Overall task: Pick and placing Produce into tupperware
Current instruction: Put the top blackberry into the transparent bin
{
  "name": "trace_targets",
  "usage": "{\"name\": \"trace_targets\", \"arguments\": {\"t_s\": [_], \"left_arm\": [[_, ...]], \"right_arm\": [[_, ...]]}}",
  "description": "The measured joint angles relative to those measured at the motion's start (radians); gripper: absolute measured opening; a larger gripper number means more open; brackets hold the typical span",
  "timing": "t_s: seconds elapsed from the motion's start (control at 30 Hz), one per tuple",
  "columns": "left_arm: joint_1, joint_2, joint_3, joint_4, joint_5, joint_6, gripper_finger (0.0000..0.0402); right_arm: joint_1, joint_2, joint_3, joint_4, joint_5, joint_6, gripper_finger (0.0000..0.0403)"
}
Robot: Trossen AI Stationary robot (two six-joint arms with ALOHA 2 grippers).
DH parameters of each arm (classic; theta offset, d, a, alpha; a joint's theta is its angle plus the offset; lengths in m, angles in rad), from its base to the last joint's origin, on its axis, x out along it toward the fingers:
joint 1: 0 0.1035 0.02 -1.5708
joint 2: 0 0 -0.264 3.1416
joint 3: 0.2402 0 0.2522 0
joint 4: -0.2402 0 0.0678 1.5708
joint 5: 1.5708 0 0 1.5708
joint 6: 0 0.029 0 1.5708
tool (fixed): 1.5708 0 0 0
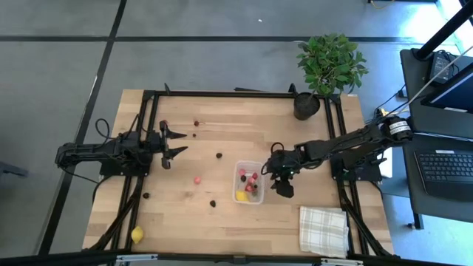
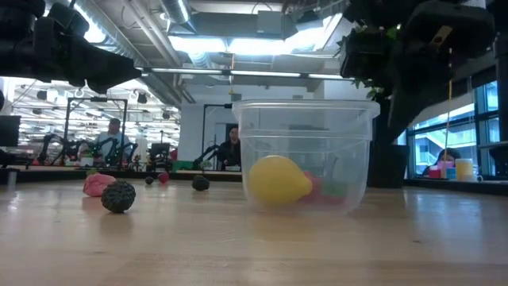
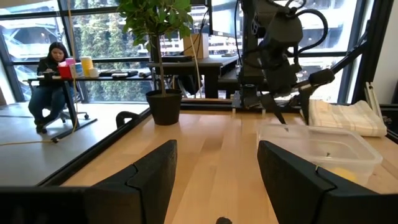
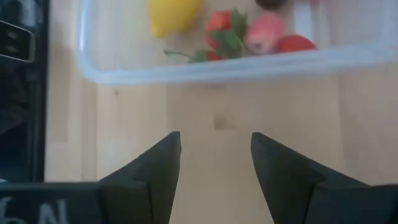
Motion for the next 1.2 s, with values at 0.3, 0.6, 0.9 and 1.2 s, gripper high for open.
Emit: {"name": "trace_targets", "arguments": {"t_s": [0.3, 0.6, 0.9, 1.2], "left_arm": [[0.0, 0.0, 0.0, 0.069, 0.0, -0.001, 0.0218], [0.0, 0.0, 0.0, 0.059, 0.026, -0.025, 0.0218], [0.0, 0.0, 0.0, 0.02, 0.076, -0.019, 0.0218], [0.0, 0.096, 0.008, 0.039, -0.05, -0.039, 0.0218]], "right_arm": [[-0.011, -0.184, 0.044, -0.054, 0.182, -0.15, 0.0198], [-0.073, -0.461, -0.148, 0.201, 0.185, -0.318, 0.0198], [-0.093, -0.613, -0.506, 0.645, 0.186, -0.335, 0.0198], [-0.131, -0.635, -0.574, 0.748, 0.251, -0.347, 0.0198]]}}
